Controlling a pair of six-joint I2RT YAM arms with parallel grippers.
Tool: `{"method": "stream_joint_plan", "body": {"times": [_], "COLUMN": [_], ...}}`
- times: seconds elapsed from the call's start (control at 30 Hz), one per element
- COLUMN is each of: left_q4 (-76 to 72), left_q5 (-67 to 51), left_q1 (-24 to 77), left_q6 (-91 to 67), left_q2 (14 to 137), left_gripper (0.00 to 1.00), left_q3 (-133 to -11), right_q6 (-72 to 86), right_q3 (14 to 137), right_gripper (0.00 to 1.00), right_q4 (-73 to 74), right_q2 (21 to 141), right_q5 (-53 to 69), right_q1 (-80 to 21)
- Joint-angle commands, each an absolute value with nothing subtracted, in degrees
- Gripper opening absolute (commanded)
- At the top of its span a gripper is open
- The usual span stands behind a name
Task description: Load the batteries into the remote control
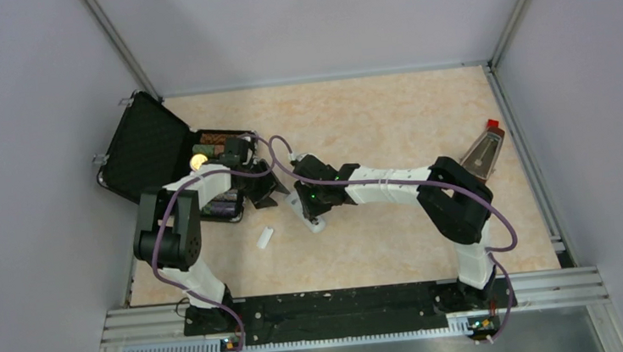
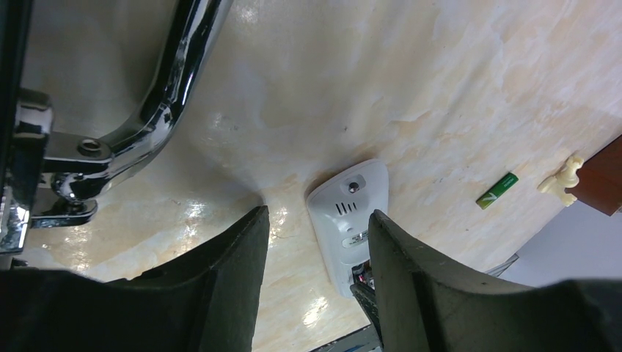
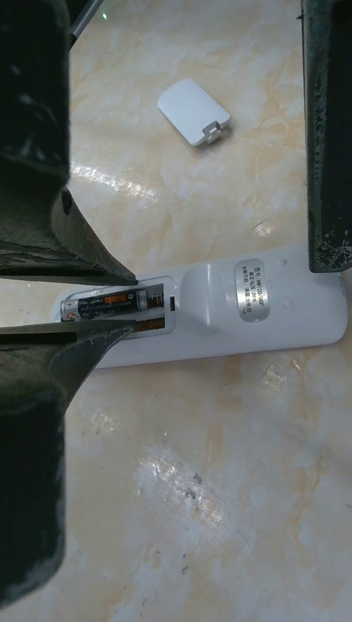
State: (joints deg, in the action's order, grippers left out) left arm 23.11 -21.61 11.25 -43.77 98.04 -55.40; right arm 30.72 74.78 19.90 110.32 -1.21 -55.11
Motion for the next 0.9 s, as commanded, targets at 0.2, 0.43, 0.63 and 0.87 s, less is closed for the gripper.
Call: {"method": "stream_joint_plan", "body": {"times": [0.2,0.43,0.63,0.87], "left_q4": [21.1,19.9,17.8,17.7], "left_q5": [-22.4,-23.0,-25.0,-24.3], "left_q1": [10.9,10.9,11.1,12.1], "left_q6": [-43.4,-42.6,-42.3,-41.5], "left_q2": [98.8,98.5,99.1,99.8], "left_gripper": [0.57,0.58,0.58,0.57], "left_q3": [-56.2,-55.7,-55.0,-54.6], "right_q6": [32.4,33.7,35.1,36.2], "right_q3": [76.3,75.0,71.3,69.3], "right_gripper": [0.27,0.31,0.28,0.24], "right_q4": [19.2,19.6,19.5,22.1], "right_q2": [107.4,103.4,100.8,100.7], "right_q5": [-1.6,-1.5,-1.3,-0.3], "right_q1": [-55.7,-55.7,-55.8,-56.3]}}
